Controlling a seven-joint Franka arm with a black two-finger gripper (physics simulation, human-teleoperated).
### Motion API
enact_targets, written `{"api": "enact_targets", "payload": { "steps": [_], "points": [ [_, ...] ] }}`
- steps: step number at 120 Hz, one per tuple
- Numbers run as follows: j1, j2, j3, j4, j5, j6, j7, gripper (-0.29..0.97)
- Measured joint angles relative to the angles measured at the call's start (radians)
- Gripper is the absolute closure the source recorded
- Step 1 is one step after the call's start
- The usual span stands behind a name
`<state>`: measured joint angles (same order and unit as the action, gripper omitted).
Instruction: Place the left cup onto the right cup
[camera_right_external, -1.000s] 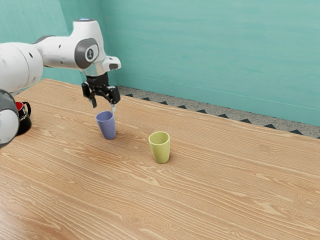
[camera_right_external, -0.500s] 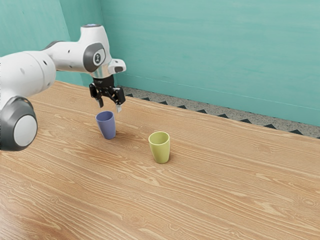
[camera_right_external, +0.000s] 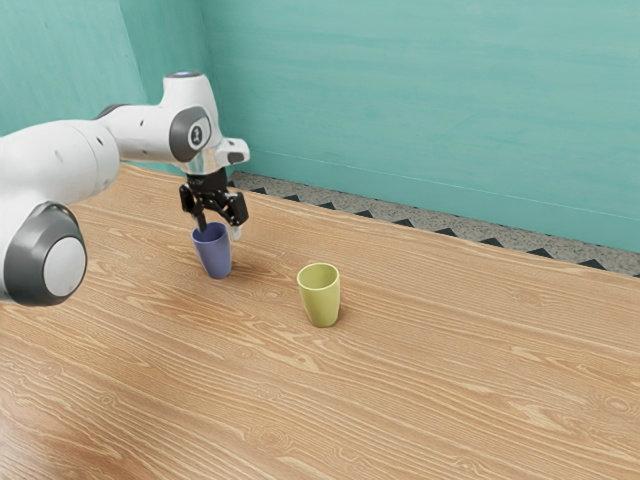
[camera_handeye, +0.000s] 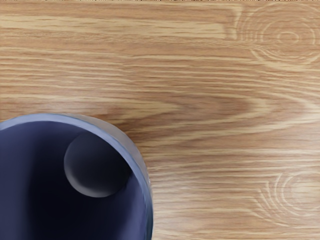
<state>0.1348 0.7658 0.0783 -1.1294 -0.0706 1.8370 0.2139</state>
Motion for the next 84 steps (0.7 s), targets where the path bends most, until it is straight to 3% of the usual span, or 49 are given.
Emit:
{"api": "enact_targets", "payload": {
  "steps": [84],
  "points": [
    [0.016,0.08,-0.019,0.062,0.001,0.002,0.016,0.05]
  ]
}}
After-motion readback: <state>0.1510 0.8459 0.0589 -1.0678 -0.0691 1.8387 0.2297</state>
